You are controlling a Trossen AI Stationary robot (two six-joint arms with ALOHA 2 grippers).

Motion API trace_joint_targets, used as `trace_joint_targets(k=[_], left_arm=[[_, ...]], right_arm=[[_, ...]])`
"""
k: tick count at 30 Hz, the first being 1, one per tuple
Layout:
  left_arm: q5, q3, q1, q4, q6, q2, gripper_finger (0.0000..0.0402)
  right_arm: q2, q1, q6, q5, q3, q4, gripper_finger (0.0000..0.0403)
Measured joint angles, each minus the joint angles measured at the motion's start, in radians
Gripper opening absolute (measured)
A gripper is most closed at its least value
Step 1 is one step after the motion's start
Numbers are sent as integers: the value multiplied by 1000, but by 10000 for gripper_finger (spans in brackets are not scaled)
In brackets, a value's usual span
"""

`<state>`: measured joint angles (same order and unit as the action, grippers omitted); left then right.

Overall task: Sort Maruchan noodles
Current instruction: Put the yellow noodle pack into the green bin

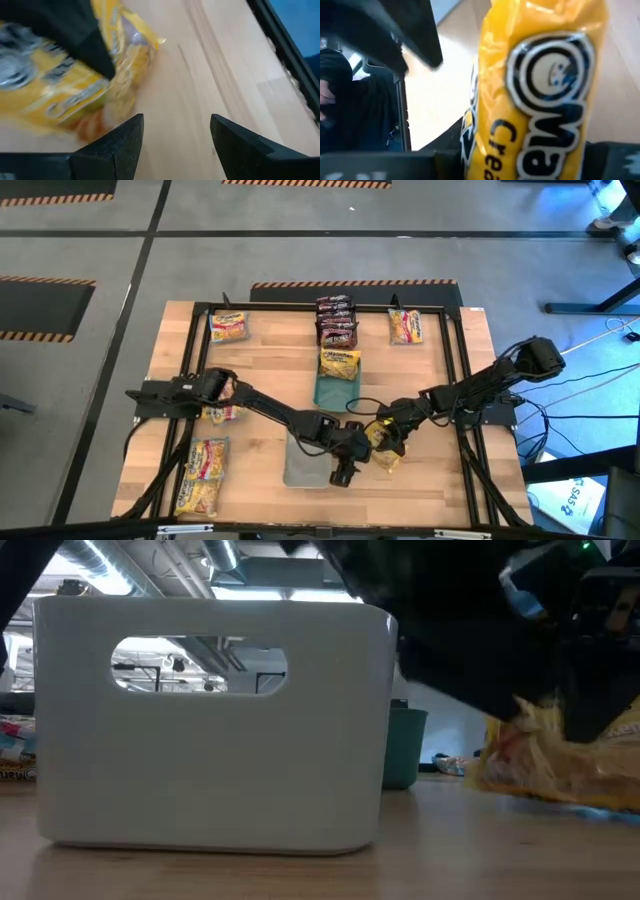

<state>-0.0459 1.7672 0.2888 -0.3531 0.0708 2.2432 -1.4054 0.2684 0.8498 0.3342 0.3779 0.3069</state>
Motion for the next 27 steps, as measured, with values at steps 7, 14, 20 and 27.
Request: trace_joint_targets(k=[7,14,20,27], left_arm=[[72,1,-1,-180,-62,-159,224],[110,-290,1,-162,-76,-413,224],[214,-678,-8,75,-50,-720,224],[428,-999,-25,264,-56,-997,225]], right_arm=[[95,0,-103,-26,0,-9,103],[192,-1,-307,-216,70,-98,116],[192,-9,-574,-422,290,-359,106],[100,-140,-803,-554,586,-626,112]])
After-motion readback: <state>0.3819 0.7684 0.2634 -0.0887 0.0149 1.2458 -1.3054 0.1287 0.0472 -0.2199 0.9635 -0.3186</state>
